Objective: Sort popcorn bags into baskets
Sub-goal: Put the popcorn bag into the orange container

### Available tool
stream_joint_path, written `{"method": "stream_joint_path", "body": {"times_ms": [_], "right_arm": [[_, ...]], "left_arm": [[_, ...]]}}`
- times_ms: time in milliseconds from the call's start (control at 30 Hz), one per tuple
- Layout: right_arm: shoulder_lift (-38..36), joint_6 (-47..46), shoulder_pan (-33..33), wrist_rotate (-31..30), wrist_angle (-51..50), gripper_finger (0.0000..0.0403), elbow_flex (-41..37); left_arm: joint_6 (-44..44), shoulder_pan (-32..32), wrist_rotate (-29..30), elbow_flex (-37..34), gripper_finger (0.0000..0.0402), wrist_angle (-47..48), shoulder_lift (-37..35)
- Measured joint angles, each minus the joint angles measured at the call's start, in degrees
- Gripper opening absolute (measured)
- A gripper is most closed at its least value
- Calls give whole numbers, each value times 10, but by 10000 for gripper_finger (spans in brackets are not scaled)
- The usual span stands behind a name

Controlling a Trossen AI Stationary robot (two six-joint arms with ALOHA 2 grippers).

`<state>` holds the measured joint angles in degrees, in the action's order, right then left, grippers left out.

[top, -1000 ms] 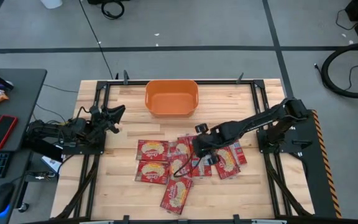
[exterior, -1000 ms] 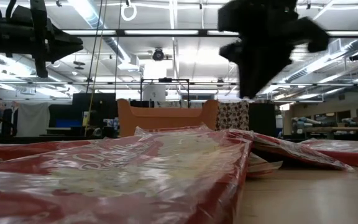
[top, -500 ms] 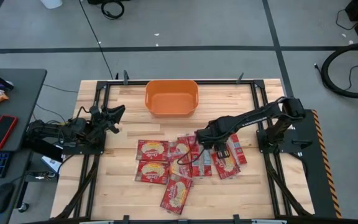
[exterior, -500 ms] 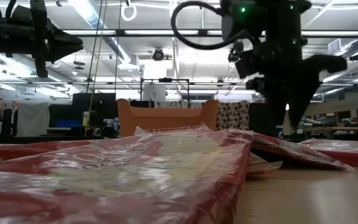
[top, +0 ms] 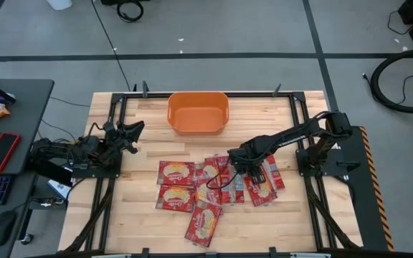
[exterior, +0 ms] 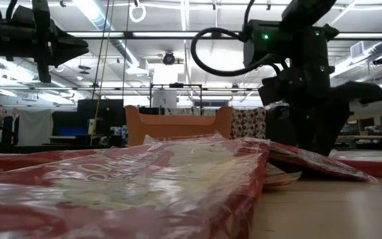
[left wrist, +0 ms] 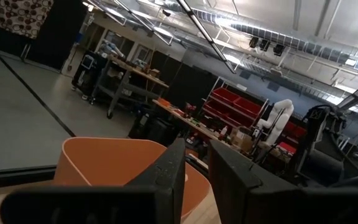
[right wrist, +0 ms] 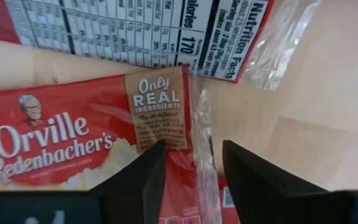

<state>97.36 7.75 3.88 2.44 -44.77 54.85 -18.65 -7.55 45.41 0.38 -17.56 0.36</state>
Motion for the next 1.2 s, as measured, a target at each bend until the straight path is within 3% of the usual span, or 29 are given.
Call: {"method": "stream_joint_path", "body": {"times_ms": [167,433,633,767,967,1200], "right_arm": [[-1,13,0,-15,14,138,-18],[-1,30,-1,-16,6,12,-22],[1,39,-2,-50,-57,20,35],[1,58,-1,-106,-131,7,105],[1,89,-1,-246,-248,12,226],[1,198,-16,-418,-284,6,349]], "left_arm": [[0,0,0,0,73,0,0],[0,0,0,0,73,0,0],[0,0,0,0,73,0,0],[0,0,0,0,73,0,0],[0,0,0,0,73,0,0],[0,0,0,0,73,2,0]]}}
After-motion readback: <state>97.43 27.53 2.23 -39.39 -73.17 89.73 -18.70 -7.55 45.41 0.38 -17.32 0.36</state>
